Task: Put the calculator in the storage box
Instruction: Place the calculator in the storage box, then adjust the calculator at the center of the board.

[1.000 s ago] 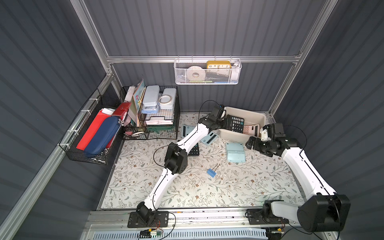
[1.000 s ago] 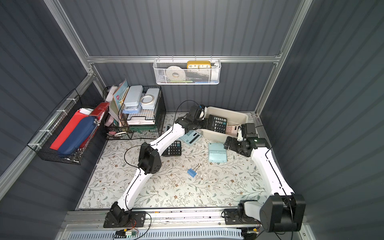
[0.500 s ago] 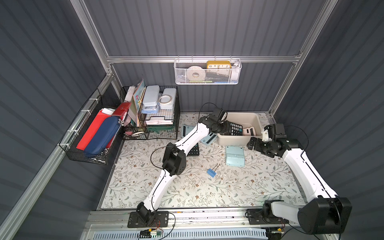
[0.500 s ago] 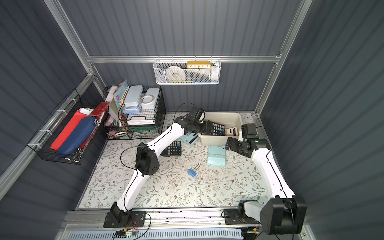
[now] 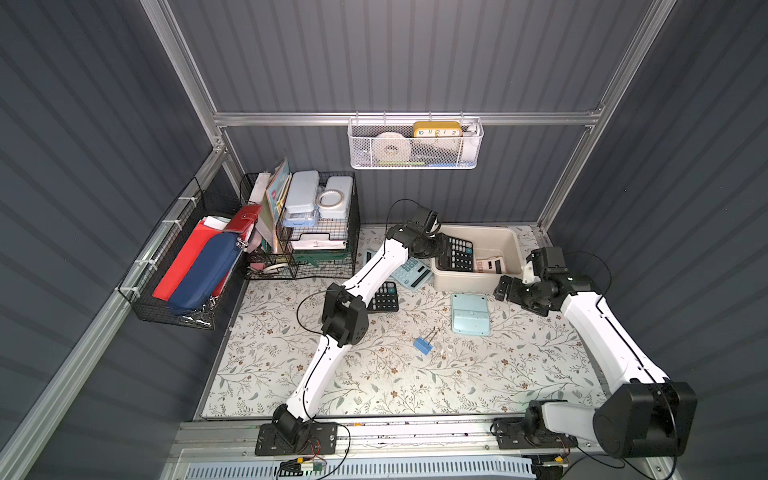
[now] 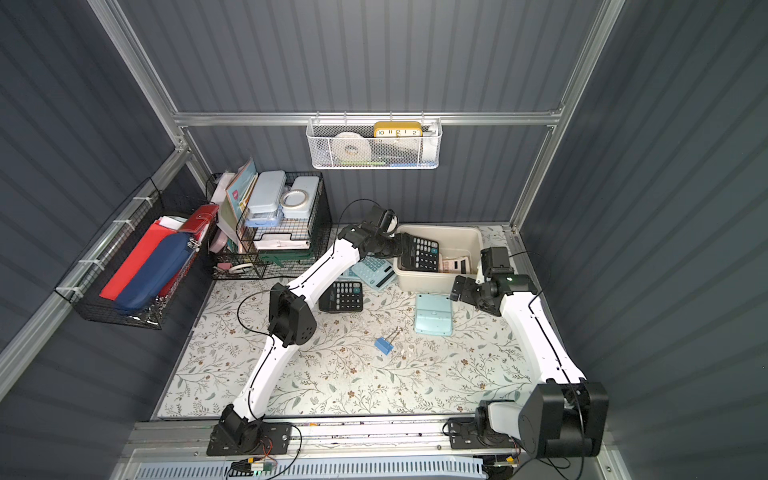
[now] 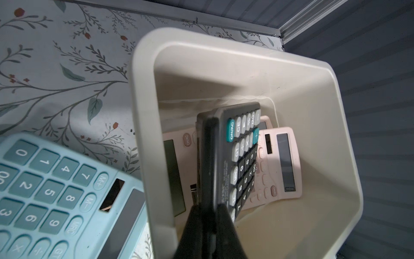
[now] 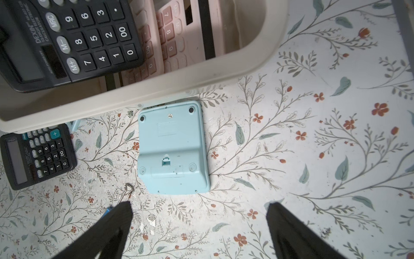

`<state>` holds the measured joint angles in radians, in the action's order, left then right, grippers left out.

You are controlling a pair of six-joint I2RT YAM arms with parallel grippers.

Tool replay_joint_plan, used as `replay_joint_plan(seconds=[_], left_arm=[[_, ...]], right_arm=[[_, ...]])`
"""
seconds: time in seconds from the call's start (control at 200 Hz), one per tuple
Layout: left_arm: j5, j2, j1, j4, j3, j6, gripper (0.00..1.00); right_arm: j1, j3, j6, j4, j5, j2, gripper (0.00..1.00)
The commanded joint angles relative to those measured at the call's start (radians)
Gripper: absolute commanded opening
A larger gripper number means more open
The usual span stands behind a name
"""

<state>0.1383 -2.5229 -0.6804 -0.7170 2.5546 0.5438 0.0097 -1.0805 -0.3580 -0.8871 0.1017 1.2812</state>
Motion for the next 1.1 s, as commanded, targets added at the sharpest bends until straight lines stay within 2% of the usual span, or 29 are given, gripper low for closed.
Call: replay_joint_plan(seconds=[0.0,0.12,0.265,0.365,0.555,0.58,0.715,0.91,1.096], left_arm=[[-0.01,-0.019,0.012,-0.059,0.023,-0.003,0.33],[0.001,0.024,0.012,-0.048,0.03,0.002,0.5],[0.006,0.09,0.012,-0.049,0.026,0.006,0.6],[-0.006,0.176,0.01,-0.009,-0.056,0.006,0.67],[-0.014,0.434,-0.012,0.144,-0.415,-0.019,0.86],[-0.016,0.47,-0.017,0.168,-0.468,-0.018,0.89],[-0.039,0.663,-0.043,0.303,-0.77,-0.001,0.99],[-0.02,0.857,-0.085,0.553,-1.182,0.065,0.99],[0.022,0.847,-0.129,0.741,-1.37,0.099,0.99]], right_arm=[[0.003,-0.004,0.016,-0.009,0.013,-0.014,0.99],[0.003,0.004,0.016,-0.022,0.029,-0.037,0.99],[0.003,0.039,0.011,-0.031,0.057,-0.078,0.99],[0.003,0.081,-0.004,-0.021,0.08,-0.127,0.99],[0.004,0.172,-0.041,0.038,0.136,-0.168,0.99],[0.004,0.185,-0.047,0.051,0.175,-0.172,0.99],[0.007,0.262,-0.085,0.136,0.199,-0.183,0.99],[0.019,0.354,-0.131,0.266,0.18,-0.174,0.99],[0.026,0.422,-0.154,0.41,0.171,-0.118,0.98]])
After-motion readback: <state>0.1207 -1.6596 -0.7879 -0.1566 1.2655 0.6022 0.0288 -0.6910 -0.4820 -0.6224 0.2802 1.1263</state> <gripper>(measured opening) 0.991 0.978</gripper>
